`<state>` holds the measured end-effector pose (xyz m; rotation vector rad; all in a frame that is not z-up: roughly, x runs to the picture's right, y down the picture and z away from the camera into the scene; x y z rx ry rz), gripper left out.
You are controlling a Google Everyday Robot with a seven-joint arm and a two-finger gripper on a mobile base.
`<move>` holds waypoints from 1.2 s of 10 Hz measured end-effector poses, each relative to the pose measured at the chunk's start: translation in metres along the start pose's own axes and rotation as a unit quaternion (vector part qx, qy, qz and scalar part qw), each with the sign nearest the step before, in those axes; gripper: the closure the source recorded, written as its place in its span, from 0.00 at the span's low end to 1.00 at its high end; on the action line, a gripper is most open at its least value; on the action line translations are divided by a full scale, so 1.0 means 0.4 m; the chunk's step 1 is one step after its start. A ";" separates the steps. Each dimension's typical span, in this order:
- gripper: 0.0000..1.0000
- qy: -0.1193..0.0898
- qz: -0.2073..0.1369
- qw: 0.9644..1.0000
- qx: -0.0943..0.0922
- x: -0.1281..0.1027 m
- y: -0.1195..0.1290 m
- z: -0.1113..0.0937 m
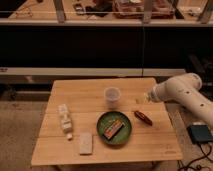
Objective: Place the pepper in the ceramic cup
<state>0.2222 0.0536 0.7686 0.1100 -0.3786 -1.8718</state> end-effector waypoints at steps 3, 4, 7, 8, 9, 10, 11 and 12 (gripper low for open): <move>0.35 -0.027 -0.021 0.999 -0.017 -0.094 0.035 0.090; 0.35 -0.039 -0.019 0.999 -0.028 -0.132 0.059 0.122; 0.35 -0.062 -0.011 0.998 -0.032 -0.197 0.087 0.168; 0.35 -0.072 -0.011 0.997 -0.025 -0.213 0.079 0.184; 0.35 -0.080 -0.013 0.997 -0.018 -0.227 0.072 0.193; 0.35 -0.085 -0.019 0.996 -0.010 -0.239 0.067 0.196; 0.35 -0.086 -0.024 0.996 -0.006 -0.242 0.066 0.195; 0.35 -0.087 -0.030 0.996 -0.005 -0.244 0.066 0.198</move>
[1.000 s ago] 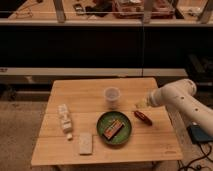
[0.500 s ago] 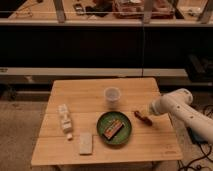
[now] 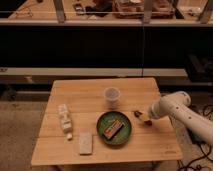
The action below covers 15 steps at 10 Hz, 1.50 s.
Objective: Place the pepper in the ceramic cup
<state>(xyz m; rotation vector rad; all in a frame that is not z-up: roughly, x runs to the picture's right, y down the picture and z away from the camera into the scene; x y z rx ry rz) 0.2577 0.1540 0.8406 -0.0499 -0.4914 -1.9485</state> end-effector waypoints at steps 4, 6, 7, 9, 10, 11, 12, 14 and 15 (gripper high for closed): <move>0.35 0.006 -0.025 1.000 -0.011 0.036 0.026 0.019; 0.35 0.010 -0.042 0.999 -0.005 0.061 0.014 0.027; 0.35 0.009 -0.050 0.999 0.000 0.064 0.005 0.031; 0.35 0.005 -0.071 0.997 0.008 0.057 -0.010 0.038; 0.35 0.001 -0.083 0.996 0.009 0.048 -0.011 0.040; 0.35 0.000 -0.090 0.996 0.009 0.044 -0.010 0.041; 0.35 -0.002 -0.096 0.995 0.010 0.038 -0.008 0.044; 0.35 -0.005 -0.097 0.995 0.013 0.035 -0.010 0.052; 0.35 -0.009 -0.100 0.995 0.018 0.035 -0.020 0.063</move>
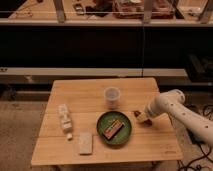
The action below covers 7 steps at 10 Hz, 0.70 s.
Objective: Place the pepper in the ceramic cup
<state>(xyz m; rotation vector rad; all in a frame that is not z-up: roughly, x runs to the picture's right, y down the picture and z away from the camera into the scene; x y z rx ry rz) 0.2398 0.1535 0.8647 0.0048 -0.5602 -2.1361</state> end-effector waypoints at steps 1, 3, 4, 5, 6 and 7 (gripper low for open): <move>0.35 -0.003 -0.003 1.000 0.004 0.001 -0.009 0.010; 0.37 -0.013 -0.012 1.000 0.010 -0.001 -0.029 0.033; 0.41 -0.016 -0.015 1.000 0.011 -0.003 -0.032 0.041; 0.51 -0.018 -0.016 1.000 0.010 0.001 -0.034 0.047; 0.58 -0.018 -0.016 1.000 0.010 0.006 -0.035 0.048; 0.73 -0.016 -0.012 1.000 0.006 0.017 -0.031 0.046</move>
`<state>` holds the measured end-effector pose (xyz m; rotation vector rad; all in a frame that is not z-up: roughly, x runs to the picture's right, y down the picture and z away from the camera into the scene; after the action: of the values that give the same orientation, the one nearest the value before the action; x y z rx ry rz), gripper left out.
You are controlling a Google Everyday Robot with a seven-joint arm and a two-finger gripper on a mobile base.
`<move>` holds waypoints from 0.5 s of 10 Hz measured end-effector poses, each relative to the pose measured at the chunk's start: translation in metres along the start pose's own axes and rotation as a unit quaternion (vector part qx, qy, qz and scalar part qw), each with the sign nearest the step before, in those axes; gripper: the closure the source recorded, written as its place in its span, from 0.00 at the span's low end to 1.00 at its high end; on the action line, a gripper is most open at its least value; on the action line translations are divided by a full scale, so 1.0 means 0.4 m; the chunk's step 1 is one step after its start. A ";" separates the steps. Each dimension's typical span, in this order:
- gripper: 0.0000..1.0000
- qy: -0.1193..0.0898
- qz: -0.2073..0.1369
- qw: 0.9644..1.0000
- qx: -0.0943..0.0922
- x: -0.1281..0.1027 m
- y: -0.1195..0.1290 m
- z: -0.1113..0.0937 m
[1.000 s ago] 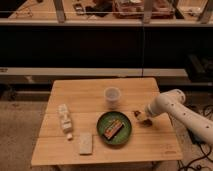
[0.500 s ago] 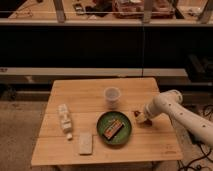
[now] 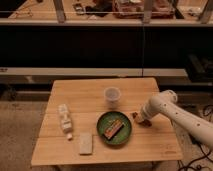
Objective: Place the pepper in the ceramic cup
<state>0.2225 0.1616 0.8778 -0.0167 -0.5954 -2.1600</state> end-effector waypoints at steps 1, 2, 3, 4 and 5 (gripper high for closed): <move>0.81 0.001 0.004 1.000 -0.003 0.005 0.005 -0.003; 0.90 0.000 0.012 1.000 -0.008 0.007 0.016 -0.007; 0.99 -0.005 0.037 0.999 -0.013 0.004 0.035 -0.011; 1.00 -0.005 0.064 0.998 -0.010 0.006 0.046 -0.019; 1.00 -0.001 0.105 0.995 0.001 0.014 0.054 -0.029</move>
<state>0.2375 0.1415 0.8775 -0.0762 -0.5716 -1.9562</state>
